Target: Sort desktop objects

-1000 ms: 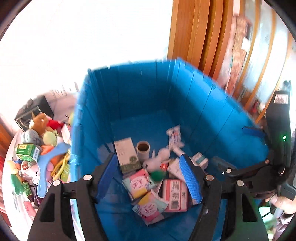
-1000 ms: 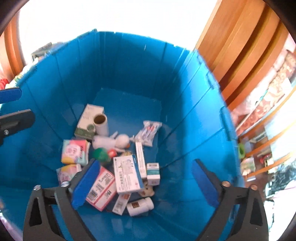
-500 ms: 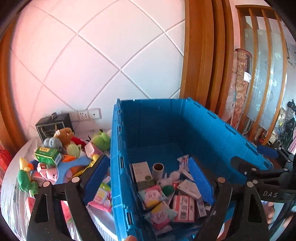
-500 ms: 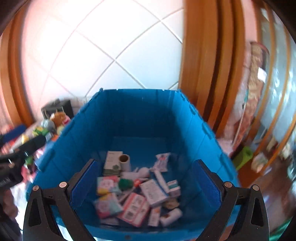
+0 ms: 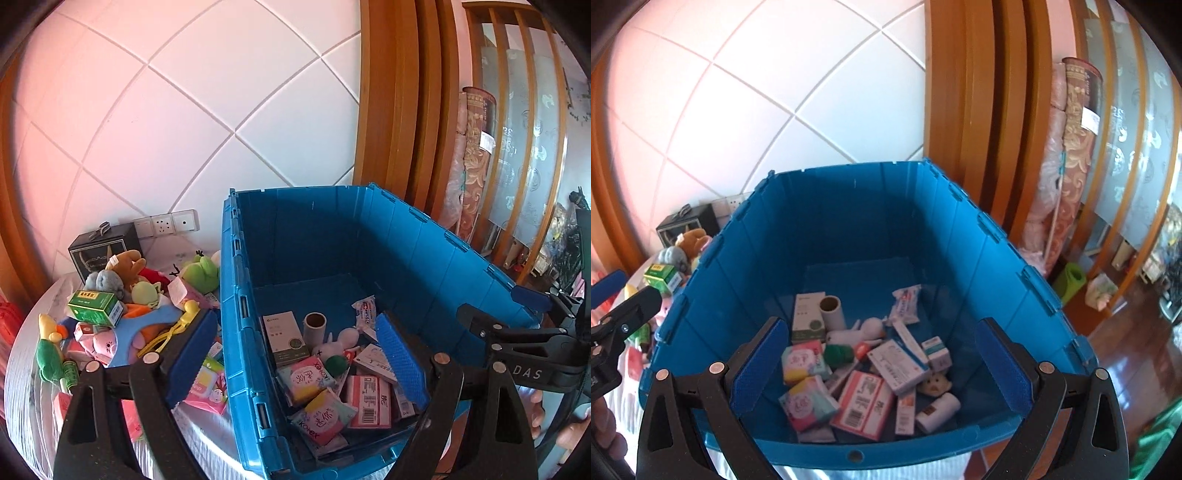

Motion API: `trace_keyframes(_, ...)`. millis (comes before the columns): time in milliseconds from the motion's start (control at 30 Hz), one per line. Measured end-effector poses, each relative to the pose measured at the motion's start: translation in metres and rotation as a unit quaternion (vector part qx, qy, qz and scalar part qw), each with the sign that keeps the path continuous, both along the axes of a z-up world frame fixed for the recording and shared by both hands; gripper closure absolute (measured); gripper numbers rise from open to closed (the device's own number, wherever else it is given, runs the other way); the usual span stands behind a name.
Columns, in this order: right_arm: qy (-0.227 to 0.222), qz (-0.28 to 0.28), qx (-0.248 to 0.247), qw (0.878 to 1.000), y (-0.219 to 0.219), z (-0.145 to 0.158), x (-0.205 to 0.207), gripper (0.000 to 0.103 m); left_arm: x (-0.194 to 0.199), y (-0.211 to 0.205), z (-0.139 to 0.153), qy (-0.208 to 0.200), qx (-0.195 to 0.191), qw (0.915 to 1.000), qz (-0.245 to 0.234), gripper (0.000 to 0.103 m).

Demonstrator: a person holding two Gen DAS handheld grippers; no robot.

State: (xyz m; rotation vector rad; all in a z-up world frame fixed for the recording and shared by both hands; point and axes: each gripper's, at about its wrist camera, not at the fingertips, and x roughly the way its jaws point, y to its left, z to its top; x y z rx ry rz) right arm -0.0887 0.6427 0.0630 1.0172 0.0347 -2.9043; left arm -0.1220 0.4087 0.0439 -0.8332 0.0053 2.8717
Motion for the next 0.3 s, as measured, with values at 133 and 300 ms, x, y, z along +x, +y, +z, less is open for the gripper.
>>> trace_keyframes(133,-0.004,-0.002,0.006,1.0,0.0001,-0.0029,0.001,0.0,-0.0012,0.0034,-0.0011,-0.002,-0.004,1.0,0.0,0.015)
trace_keyframes(300,-0.002,-0.005,0.006,1.0,0.0033,-0.0036,0.0025,0.0,-0.0005,0.0062,-0.0026,-0.005,-0.003,1.0,-0.003,0.015)
